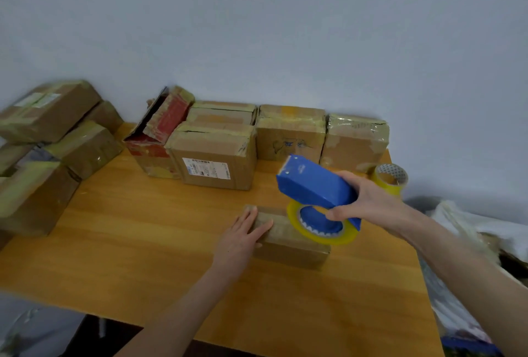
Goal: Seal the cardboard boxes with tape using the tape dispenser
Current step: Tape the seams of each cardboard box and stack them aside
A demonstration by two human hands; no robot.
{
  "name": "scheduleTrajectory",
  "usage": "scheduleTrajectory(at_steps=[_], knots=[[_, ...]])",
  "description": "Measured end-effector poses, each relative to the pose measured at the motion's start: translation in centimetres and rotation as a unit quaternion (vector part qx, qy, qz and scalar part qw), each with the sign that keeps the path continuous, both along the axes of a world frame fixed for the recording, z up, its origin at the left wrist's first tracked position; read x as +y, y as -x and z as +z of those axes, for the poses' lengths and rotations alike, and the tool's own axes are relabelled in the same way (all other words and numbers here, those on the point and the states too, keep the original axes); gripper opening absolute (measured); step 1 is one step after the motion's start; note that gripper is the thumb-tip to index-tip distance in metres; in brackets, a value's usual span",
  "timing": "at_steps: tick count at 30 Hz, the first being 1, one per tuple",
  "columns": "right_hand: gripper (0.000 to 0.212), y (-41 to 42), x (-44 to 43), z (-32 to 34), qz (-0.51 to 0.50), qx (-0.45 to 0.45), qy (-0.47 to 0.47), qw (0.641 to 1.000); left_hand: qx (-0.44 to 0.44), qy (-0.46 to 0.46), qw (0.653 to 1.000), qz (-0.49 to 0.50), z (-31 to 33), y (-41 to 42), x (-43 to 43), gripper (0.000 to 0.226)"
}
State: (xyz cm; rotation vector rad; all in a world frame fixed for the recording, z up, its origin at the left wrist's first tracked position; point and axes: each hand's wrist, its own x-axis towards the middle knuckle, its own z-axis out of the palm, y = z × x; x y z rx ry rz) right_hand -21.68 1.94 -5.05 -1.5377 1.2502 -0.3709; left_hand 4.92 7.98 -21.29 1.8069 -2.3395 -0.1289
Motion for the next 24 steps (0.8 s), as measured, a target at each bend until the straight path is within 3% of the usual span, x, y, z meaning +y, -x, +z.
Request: scheduleTrajectory(at_steps=[3,6,8,10,11,13,14,15,18,22,24], knots=[[0.063,-3.6,0.1,-1.0,0.054,0.017,0.011,0.998,0.041,-0.048,0.998,-0.006,0.3,-0.1,-0.2,0.055],[0.058,-4.3,0.0,-2.2,0.068,0.042,0.015,0.997,0.078,-0.053,0.995,-0.009,0.5,-0.9,0.0,0.056],[0.056,-4.1,-0.4,-2.3,0.071,0.045,0.012,0.996,0.177,-0.023,0.983,0.042,1.4,-1.5,0.5,0.051],[0.056,-4.0,-0.6,-2.2,0.076,0.040,0.001,0.996,0.319,0.005,0.935,0.156,3.1,-1.7,0.4,0.037],[0.056,-4.1,-0.7,-2.3,0.078,0.037,-0.002,0.996,0.401,-0.016,0.889,0.220,4.1,-1.7,0.1,0.031],[0.056,-4.3,-0.6,-2.6,0.085,0.043,0.000,0.995,0.573,-0.130,0.755,0.291,6.2,-1.2,-0.7,0.031],[0.056,-4.4,-0.6,-2.7,0.089,0.048,0.002,0.995,0.618,-0.192,0.702,0.298,7.0,-0.9,-1.2,0.036],[0.056,-4.4,-0.7,-2.7,0.093,0.051,0.004,0.994,0.630,-0.244,0.677,0.293,7.8,-0.5,-1.5,0.040],[0.057,-4.2,-1.0,-2.8,0.100,0.056,0.003,0.993,0.613,-0.329,0.661,0.282,8.9,0.8,-2.1,0.048],[0.059,-4.3,-1.1,-2.9,0.111,0.061,0.006,0.992,0.647,-0.322,0.618,0.310,9.1,0.5,-2.9,0.024],[0.060,-4.4,-1.2,-2.8,0.115,0.067,0.012,0.991,0.655,-0.315,0.618,0.298,9.1,-0.1,-3.0,0.018]])
